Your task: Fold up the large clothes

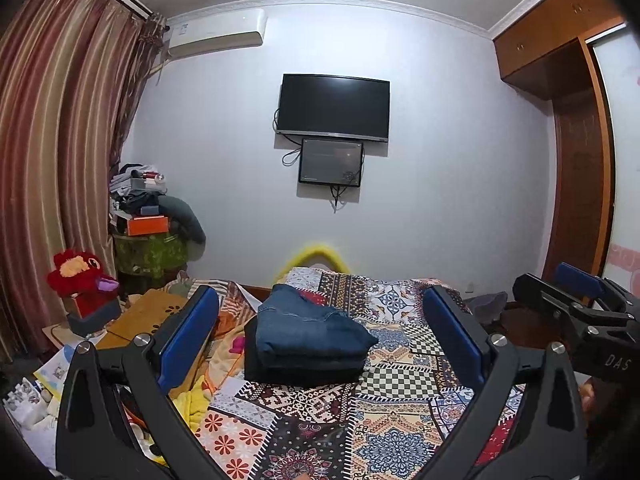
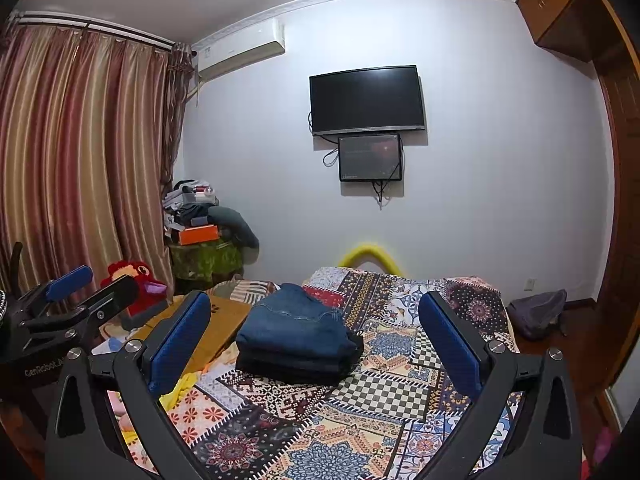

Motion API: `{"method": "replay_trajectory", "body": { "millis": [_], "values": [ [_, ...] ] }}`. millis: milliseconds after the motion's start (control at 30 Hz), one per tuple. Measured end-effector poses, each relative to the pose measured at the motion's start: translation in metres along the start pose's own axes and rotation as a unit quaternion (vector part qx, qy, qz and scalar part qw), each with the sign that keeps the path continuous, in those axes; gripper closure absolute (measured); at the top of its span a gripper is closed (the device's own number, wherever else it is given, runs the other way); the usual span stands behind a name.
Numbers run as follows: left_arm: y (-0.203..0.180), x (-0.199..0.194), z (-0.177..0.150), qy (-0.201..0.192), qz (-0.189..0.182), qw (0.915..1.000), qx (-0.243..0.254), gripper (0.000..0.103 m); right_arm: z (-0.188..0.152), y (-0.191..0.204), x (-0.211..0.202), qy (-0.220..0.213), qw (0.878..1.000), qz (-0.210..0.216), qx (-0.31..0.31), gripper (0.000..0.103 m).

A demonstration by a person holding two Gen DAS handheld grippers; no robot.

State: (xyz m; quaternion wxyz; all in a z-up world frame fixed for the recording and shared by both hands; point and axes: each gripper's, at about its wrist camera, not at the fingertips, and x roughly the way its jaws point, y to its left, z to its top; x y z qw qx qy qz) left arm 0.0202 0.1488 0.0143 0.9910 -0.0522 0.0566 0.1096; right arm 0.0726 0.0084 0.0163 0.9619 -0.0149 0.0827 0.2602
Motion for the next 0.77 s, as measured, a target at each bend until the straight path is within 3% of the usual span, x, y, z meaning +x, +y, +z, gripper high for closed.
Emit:
{"method": "replay_trajectory", "body": {
  "millis": [767],
  "values": [
    [0.012, 0.008, -0.006, 0.015, -0.002, 0.9997, -0.017, 0.0, -0.005, 0.005, 0.014, 0.02, 1.0, -0.003, -0.001, 0.0]
  ]
}}
